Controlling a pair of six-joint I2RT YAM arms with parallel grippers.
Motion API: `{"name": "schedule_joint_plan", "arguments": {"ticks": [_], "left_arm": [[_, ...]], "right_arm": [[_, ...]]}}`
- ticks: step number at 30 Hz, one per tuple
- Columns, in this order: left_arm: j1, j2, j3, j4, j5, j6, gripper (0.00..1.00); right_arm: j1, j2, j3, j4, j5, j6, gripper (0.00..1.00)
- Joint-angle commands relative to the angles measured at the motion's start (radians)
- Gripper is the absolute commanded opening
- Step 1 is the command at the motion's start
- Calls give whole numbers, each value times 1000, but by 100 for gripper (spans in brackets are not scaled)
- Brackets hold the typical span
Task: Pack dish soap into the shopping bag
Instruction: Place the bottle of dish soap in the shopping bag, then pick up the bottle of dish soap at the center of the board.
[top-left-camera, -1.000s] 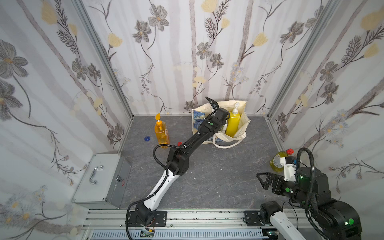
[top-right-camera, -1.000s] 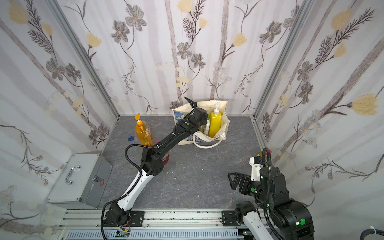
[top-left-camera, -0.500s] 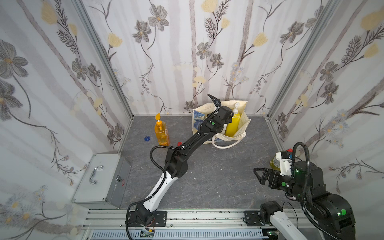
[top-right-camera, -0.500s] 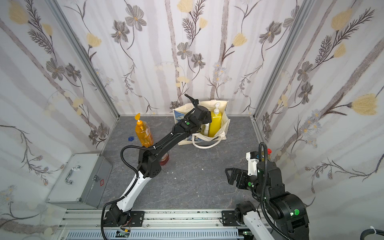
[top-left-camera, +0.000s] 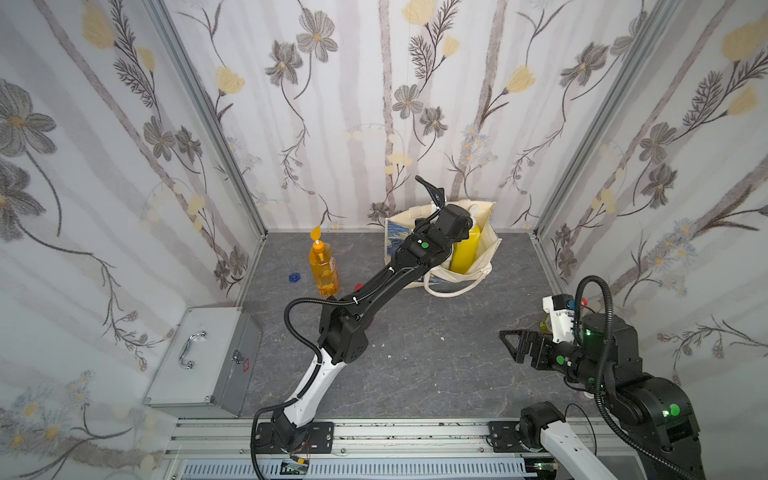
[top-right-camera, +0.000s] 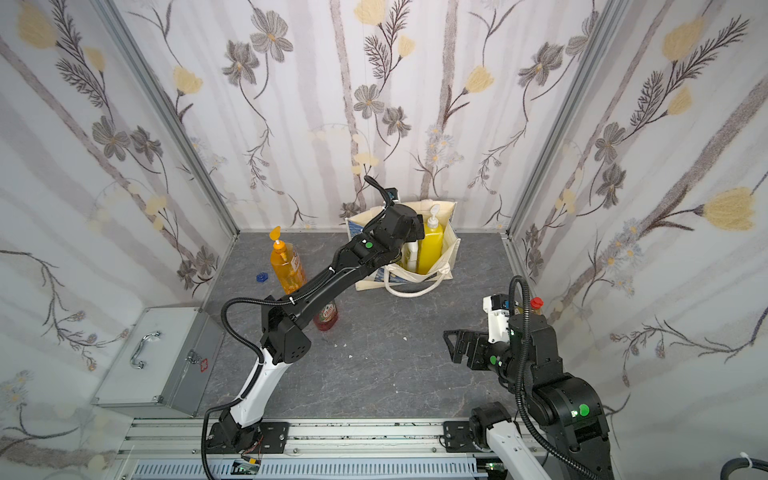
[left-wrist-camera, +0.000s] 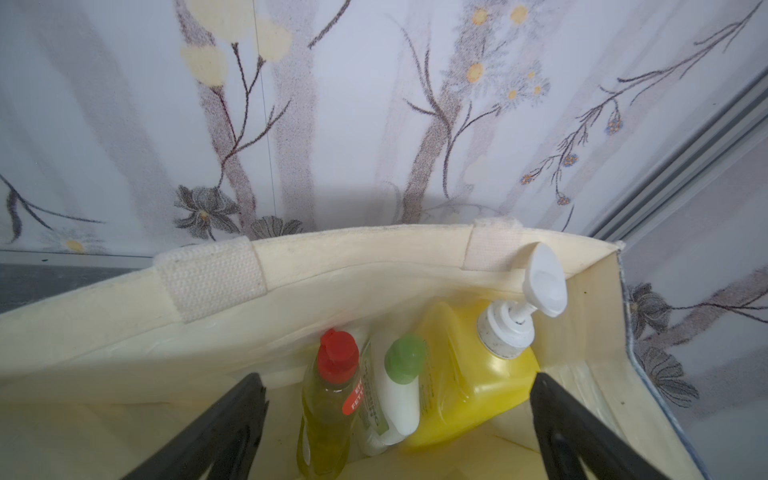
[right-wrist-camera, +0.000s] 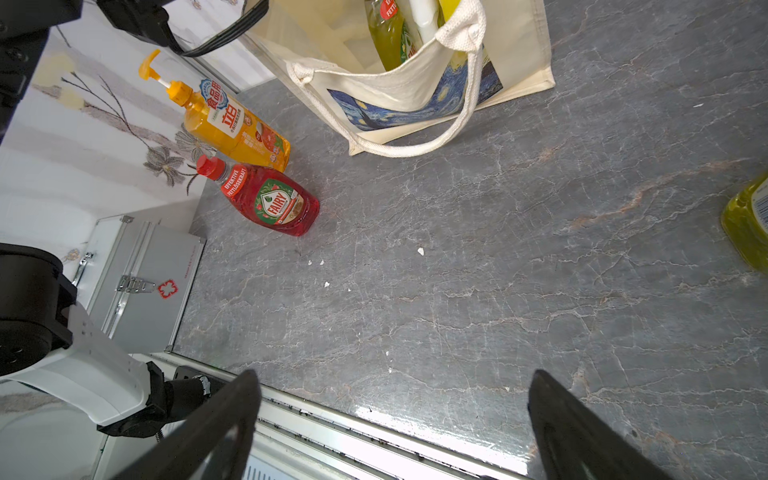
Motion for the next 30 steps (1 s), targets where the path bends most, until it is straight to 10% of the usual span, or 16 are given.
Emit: {"name": "schedule_joint_plan", "arguments": {"ticks": [1,15,30], "left_arm": [[-19,-52,-11,34,-33,75,100],[-12,-357,-183,-270,2,51,100],[241,-812,-599,-511,327,18,100]], "right_arm": [[0,14,2,87,-47,-13,100],[0,19,-35,255,24,2,100],[-1,187,-50,482,-29,160,100]]}}
